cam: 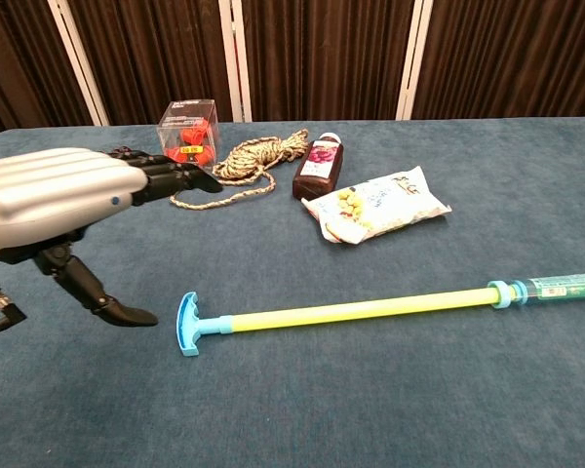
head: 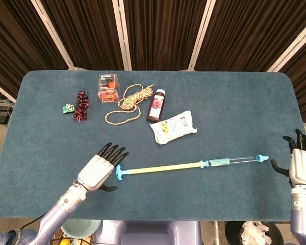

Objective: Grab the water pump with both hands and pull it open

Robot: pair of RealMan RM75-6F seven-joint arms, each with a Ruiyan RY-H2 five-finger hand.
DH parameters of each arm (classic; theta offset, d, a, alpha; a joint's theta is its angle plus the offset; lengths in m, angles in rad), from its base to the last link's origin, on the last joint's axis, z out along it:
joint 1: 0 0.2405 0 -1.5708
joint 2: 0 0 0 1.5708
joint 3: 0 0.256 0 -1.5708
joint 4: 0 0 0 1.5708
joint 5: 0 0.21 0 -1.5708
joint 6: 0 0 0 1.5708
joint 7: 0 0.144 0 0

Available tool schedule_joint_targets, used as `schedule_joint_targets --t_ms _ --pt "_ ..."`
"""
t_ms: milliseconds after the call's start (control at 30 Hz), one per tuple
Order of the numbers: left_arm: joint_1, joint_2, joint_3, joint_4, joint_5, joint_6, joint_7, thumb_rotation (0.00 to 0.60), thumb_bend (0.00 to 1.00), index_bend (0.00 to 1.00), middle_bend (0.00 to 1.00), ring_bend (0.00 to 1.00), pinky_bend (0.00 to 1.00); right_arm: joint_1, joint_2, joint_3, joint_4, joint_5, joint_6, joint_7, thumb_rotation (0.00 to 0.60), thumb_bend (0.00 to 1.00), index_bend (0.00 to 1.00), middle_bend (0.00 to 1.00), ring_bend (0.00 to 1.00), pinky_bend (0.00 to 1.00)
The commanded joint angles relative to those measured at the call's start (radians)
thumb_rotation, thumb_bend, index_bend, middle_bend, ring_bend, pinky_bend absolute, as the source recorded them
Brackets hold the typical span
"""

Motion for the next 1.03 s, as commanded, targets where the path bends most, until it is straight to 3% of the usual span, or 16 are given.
schedule_joint_targets --t_ms 33,267,500,800,1033 --pt "0.056 0.038 0.031 -0.004 0.051 0.064 -0.066 0.600 0.09 0.06 0.00 0.00 0.03 -0.008 0.011 -0.030 -0.026 -0.047 -0.006 0.013 0.600 0.25 0.20 0.00 0.00 0.00" --pt "0.189 0.121 0.101 0.048 0.159 0.220 -0.196 0.600 0.07 0.02 0.00 0.00 0.00 -0.033 0.034 -0.132 -0.058 -0.221 -0.014 0.043 0.600 0.18 0.20 0.00 0.00 0.00" --pt "0.318 0.157 0.149 0.176 0.275 0.383 -0.338 0.600 0.06 0.00 0.00 0.00 0.00 -0.065 0.038 -0.202 -0.008 -0.398 0.034 0.096 0.600 0.15 0.14 0.00 0.00 0.00" --pt "0.426 0.181 0.156 0.313 0.312 0.492 -0.479 0.600 0.06 0.00 0.00 0.00 0.00 -0.100 0.033 -0.198 0.062 -0.435 0.101 0.158 0.600 0.14 0.00 0.00 0.00 0.00" --pt "0.470 0.208 0.141 0.325 0.289 0.496 -0.512 0.600 0.06 0.00 0.00 0.00 0.00 -0.109 0.014 -0.184 0.082 -0.433 0.117 0.158 0.600 0.15 0.00 0.00 0.00 0.00"
